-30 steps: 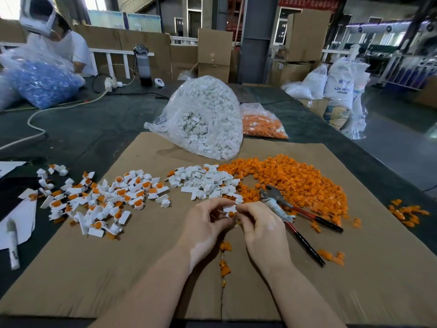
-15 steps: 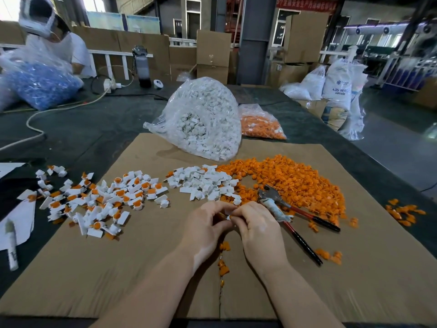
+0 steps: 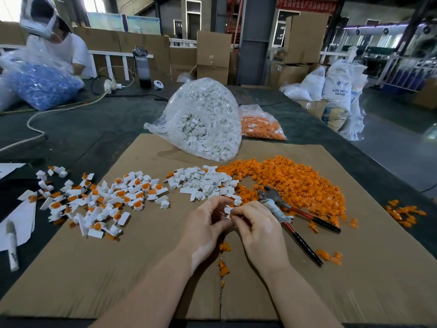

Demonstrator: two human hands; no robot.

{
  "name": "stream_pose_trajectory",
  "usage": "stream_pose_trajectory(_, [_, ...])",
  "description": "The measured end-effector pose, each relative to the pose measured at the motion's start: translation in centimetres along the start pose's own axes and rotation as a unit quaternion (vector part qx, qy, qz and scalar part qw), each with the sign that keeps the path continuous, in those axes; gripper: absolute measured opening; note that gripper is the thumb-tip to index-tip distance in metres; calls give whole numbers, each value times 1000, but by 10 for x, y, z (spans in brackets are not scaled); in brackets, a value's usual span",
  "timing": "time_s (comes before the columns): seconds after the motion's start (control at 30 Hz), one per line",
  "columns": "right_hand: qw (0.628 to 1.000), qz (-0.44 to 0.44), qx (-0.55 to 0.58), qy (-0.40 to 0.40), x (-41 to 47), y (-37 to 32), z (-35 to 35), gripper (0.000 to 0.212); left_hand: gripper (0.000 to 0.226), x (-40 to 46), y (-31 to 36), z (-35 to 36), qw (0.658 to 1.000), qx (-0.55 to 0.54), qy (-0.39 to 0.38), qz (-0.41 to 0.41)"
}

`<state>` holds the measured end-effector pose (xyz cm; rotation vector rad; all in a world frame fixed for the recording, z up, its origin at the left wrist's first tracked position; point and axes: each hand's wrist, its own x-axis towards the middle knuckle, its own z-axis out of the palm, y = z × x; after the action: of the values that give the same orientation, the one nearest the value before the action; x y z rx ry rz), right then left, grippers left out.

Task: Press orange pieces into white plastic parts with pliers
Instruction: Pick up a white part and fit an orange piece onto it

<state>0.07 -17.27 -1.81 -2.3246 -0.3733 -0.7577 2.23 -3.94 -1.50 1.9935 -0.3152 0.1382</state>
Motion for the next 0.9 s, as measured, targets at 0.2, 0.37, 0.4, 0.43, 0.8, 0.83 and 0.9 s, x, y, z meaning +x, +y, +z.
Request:
stream_pose_trajectory(0.2, [999, -2, -40, 5, -1, 0, 3, 10, 27, 0, 0, 2, 997, 62, -17, 33])
stream_pose_trajectory(0.37, [999, -4, -49, 16, -1, 1, 4, 7, 26, 0, 1, 4, 996, 83, -5, 45])
stream_pose_trajectory(0.4, [999, 2, -47, 26, -1, 1, 3, 6, 27, 0, 0, 4, 995, 86, 1, 44])
stream_pose_trajectory(0.43, [998, 11, -46, 38, 0, 1, 3, 5, 27, 0, 0, 4, 995, 91, 10, 41])
stream_pose_trajectory(0.8, [972, 129, -165, 106, 0, 6, 7, 16, 26, 11, -27, -45, 945, 220, 190, -149])
stream_pose_trajectory(0.83, [969, 134, -175, 107, 0, 6, 8, 17, 26, 12, -29, -50, 941, 222, 200, -158])
stream_pose_trajectory(0.9, [964, 139, -195, 111, 0, 7, 9, 19, 28, 13, -31, -56, 933, 229, 217, -176])
